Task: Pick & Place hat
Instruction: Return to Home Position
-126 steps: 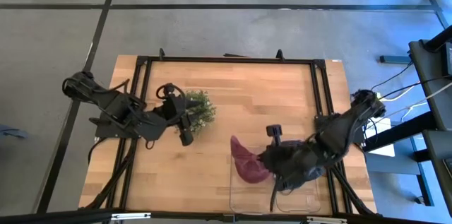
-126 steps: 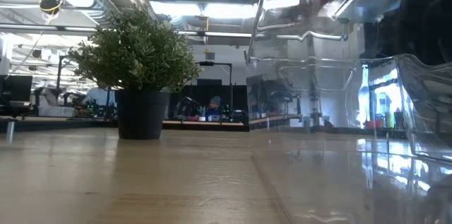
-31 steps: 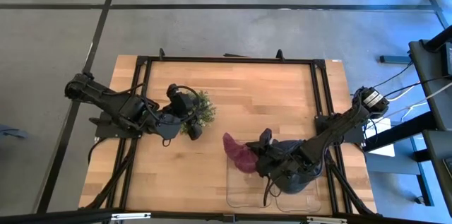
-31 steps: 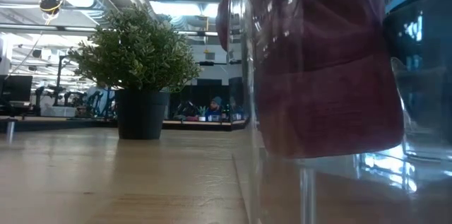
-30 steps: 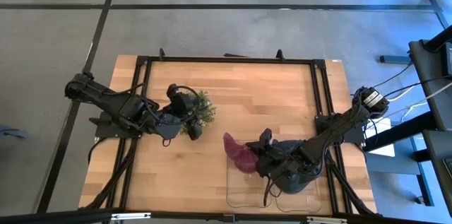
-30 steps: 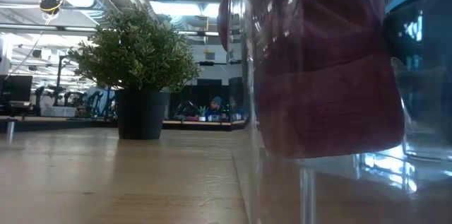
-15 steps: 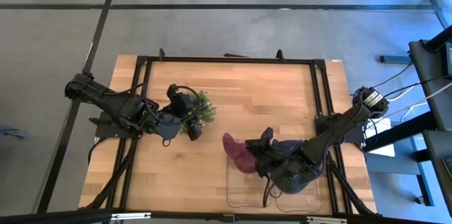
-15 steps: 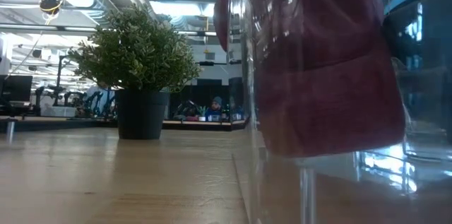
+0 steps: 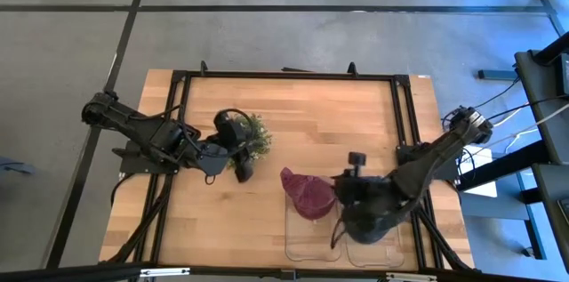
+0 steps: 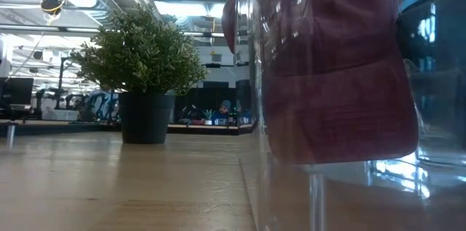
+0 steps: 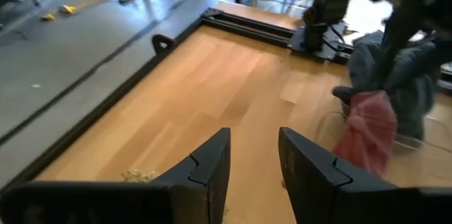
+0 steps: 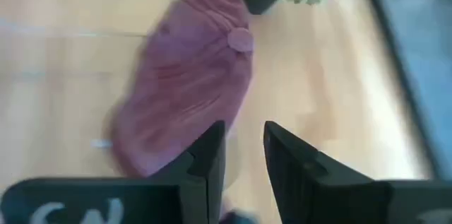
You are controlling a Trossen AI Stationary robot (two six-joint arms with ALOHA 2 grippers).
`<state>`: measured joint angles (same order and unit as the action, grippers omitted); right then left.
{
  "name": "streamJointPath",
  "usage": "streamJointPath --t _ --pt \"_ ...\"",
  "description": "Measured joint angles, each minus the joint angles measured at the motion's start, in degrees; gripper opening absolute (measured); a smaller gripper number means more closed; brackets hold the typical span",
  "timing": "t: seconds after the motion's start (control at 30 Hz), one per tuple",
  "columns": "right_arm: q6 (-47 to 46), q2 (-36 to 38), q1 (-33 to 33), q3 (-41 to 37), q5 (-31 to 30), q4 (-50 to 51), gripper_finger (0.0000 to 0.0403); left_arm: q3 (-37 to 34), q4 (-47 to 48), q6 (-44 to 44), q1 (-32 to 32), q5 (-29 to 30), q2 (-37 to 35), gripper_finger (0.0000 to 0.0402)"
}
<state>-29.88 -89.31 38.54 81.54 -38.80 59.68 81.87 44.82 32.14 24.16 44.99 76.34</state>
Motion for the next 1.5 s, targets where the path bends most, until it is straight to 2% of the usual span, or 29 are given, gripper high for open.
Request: streamJointPath --t 0.1,0.17,0.3,0.47,0.57,0.63,0.73,0.8,0.9,1.0,1.07,1.13,1.23,1.3,1.5 --pt "-4.71 3.5 3.05 0.13 2.86 0.37 0.0096 0.0 0.06 0.19 0.0 -1.32 0.0 0.0114" --pt "-6.98 6.29 5.98 0.03 2.58 0.72 0.0094 -0.07 1.64 0.22 0.15 -1.94 -0.7 0.0114" --pt "-14.03 13.42 11.89 -1.28 -3.31 3.41 0.0093 -1.34 1.84 1.42 1.44 0.24 -3.88 0.0114" --pt "-18.64 22.69 20.43 -12.32 -11.95 -1.09 0.0093 -14.33 -11.54 -0.39 3.85 -3.87 -8.88 0.0114" --pt "-20.18 28.17 23.0 -16.28 -9.43 2.99 0.0093 -21.02 -15.13 1.05 5.02 -4.22 -14.39 0.0114" --pt "-24.64 31.54 23.66 -17.58 -6.05 2.65 0.0093 -24.13 -16.64 2.09 6.22 0.05 -18.62 0.0114" --pt "-24.45 35.44 23.63 -20.03 -8.4 1.76 0.0093 -27.54 -15.93 4.18 7.8 8.75 -23.86 0.0114" --pt "-24.11 39.21 22.76 -21.68 -9.52 1.55 0.0093 -29.48 -16.35 8.06 8.12 10.75 -26.11 0.0114" --pt "-20.82 45.59 22.17 -25.26 -9.98 -2.71 0.0093 -32.97 -14.98 8.21 8.09 12.46 -29.23 0.0114" --pt "-11.86 52.51 22.19 -30.67 -9.49 -15.1 0.0093 -37.34 -15.38 8.92 7.21 9.08 -34.04 0.0114" --pt "-3.05 56.95 21.98 -35.31 -7.82 -26.12 0.0093 -40.83 -19.61 7.43 6.17 4.85 -37.26 0.0114" --pt "4.8 60.9 21.32 -40.52 -4.94 -36.91 0.0093 -44.96 -26.98 2.24 4.82 -2.82 -40.51 0.0114" --pt "13.38 66.47 19.69 -47.78 1.25 -47.62 0.0093 -51.28 -45.07 -8.16 0.68 -16.82 -43.8 0.0114" --pt "16.4 70.41 18.4 -51.38 3.3 -51.45 0.0093 -54.53 -50.16 -12.04 -2.49 -22.73 -46.24 0.0114" --pt "23.65 83.61 16.04 -58.06 9.93 -54.56 0.0093 -61.41 -46.87 -11.15 -10.49 -29.19 -57.64 0.0114"
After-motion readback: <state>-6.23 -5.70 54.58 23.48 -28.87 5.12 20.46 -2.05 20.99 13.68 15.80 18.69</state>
